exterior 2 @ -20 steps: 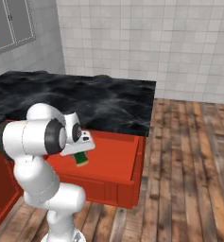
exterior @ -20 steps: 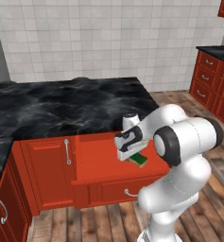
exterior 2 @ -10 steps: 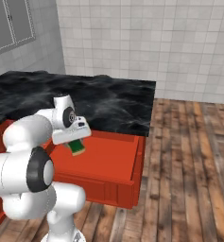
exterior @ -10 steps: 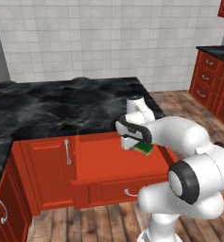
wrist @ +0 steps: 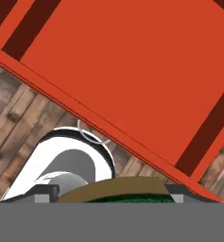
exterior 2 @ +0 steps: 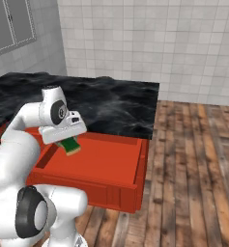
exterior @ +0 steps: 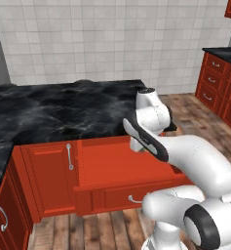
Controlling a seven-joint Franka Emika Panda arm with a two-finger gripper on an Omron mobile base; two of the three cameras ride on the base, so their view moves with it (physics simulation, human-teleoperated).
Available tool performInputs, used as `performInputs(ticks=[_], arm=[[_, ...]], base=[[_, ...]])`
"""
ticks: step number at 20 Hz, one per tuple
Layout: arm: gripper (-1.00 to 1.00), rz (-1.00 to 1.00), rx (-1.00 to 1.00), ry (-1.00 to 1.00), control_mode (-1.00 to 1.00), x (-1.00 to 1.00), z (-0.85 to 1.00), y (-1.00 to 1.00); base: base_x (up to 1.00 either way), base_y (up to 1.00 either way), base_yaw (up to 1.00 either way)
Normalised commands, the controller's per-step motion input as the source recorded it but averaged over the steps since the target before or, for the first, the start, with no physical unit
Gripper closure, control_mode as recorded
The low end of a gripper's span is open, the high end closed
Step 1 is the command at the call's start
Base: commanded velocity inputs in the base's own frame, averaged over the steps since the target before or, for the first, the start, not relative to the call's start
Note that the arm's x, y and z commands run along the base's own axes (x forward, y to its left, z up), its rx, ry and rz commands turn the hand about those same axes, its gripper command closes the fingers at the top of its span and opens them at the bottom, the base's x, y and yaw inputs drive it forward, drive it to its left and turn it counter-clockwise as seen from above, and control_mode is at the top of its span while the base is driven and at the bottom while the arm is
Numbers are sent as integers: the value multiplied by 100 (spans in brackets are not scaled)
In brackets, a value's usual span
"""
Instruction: Restock the sink supplies by placing the sponge and soap dispenser on the counter and next to the sink. Make sure the soap dispenser is upright.
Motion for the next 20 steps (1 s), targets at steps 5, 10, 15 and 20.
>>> performInputs(ticks=[5,10,15,20], arm=[[100,12,-1,1,-100,-30,49,28],[100,0,0,0,100,0,0,0],[100,0,0,0,100,0,0,0],[100,0,0,0,100,0,0,0]], base=[[0,0,0],[-44,45,26],[-67,47,35],[-92,19,39]])
